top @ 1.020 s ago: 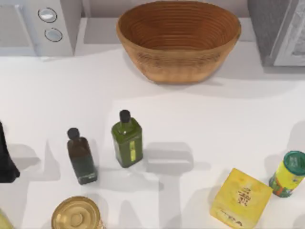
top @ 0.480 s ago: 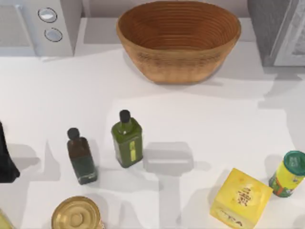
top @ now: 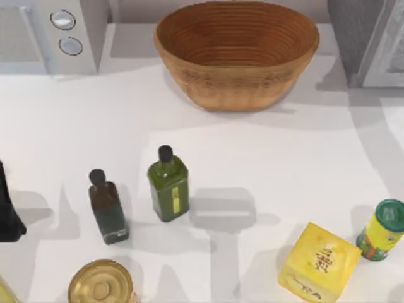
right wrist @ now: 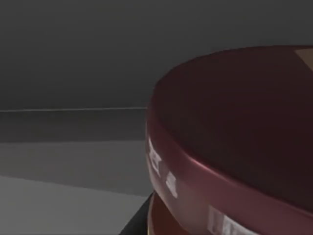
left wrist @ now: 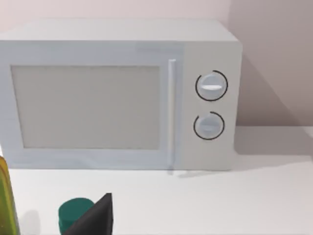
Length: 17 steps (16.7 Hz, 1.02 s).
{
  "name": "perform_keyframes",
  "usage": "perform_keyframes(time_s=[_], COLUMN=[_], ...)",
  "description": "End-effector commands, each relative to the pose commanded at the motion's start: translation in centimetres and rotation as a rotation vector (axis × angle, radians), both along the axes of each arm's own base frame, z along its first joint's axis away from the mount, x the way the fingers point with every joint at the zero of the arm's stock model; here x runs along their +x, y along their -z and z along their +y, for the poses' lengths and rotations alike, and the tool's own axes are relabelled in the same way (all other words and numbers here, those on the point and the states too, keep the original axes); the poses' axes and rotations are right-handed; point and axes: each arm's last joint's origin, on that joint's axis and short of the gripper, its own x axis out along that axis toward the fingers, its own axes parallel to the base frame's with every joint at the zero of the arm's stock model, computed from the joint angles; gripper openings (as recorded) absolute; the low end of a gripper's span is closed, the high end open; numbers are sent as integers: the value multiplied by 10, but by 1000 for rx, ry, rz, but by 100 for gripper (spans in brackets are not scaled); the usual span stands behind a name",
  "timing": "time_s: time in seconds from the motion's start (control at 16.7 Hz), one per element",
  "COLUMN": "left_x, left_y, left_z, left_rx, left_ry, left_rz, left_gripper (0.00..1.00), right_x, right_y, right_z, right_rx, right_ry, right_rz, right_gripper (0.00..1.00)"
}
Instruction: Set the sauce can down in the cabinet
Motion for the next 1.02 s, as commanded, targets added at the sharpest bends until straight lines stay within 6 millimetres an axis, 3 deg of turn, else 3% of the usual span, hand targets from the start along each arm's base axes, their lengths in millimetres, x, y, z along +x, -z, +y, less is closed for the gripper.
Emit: perform_keyframes(time_s=[0.24,0.66,0.84,1.02], left_x=[0,0,0,0], left_y=[0,0,0,0], left_z=[0,0,0,0], left_rx=[0,0,0,0], left_ry=[0,0,0,0], left_rz=[0,0,0,0], left_gripper=[100,100,100,100], right_x=[13,18,43,84], right_y=[-16,-16,-18,-15], right_z=[10,11,13,11], right_rx=[-11,-9,-7,-2], right_ry=[-33,-34,-36,-20], right_rz=[-15,-15,-16,-11], right_gripper=[0,0,0,0])
